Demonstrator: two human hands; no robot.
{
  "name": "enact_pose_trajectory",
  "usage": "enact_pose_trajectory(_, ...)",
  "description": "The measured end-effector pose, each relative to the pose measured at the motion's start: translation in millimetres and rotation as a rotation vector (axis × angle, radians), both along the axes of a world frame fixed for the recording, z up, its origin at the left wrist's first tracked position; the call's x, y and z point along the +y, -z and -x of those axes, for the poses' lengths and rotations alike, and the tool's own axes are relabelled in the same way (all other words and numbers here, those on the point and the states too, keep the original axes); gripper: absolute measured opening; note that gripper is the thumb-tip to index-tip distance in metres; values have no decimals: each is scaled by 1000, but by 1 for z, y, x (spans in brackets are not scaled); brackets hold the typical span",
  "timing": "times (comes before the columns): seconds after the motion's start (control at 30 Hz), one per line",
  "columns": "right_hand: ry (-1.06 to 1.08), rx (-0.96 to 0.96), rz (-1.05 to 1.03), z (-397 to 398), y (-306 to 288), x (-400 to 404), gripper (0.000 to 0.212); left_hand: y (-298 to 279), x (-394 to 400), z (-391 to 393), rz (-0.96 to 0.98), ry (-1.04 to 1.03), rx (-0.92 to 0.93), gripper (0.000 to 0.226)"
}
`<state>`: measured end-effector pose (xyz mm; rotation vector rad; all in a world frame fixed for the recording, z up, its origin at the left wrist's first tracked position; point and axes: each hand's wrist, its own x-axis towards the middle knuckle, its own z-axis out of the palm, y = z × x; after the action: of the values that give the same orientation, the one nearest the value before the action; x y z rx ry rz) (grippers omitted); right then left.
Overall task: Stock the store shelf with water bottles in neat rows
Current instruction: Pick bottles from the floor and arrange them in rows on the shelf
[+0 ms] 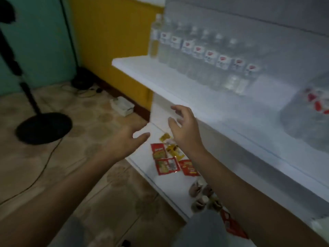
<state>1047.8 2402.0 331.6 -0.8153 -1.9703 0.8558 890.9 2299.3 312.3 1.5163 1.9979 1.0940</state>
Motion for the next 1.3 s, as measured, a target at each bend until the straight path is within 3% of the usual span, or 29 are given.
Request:
enact_pose_trajectory(0.13, -196, -83, 133, 94, 35, -29, 29, 38, -79, 86, 152, -304, -12, 50)
enact_pose_trajectory(0.4, -576, -329, 338, 250, 138, -118, 28, 151, -256, 203, 233, -820, -271, 47)
enact_pose_trajectory(0.7, -883, -580, 494, 401, 318, -251, 28, 314, -415, 253, 410, -1300, -564, 43)
enact_pose_trajectory(0.9, -1092, -772, 579, 450, 442, -342, 30, 412, -480, 256, 407, -1575, -804, 44)
enact_pose_trajectory(0.97, -1217, -882, 477, 453, 475, -374, 28, 438, -497, 241, 449, -1653, -823, 44)
enact_pose_trajectory(1.1, -1672, -908, 26, 452, 537, -440, 50, 474, -518, 203, 495, -1781, -906, 46)
enact_pose_trajectory(1.2, -1962, -859, -392, 450, 586, -487, 55, 491, -527, 181, 567, -1758, -964, 52)
enact_pose_trajectory(1.3, -2083, -720, -926, 448, 626, -524, 41, 503, -532, 170, 601, -1724, -1011, 45)
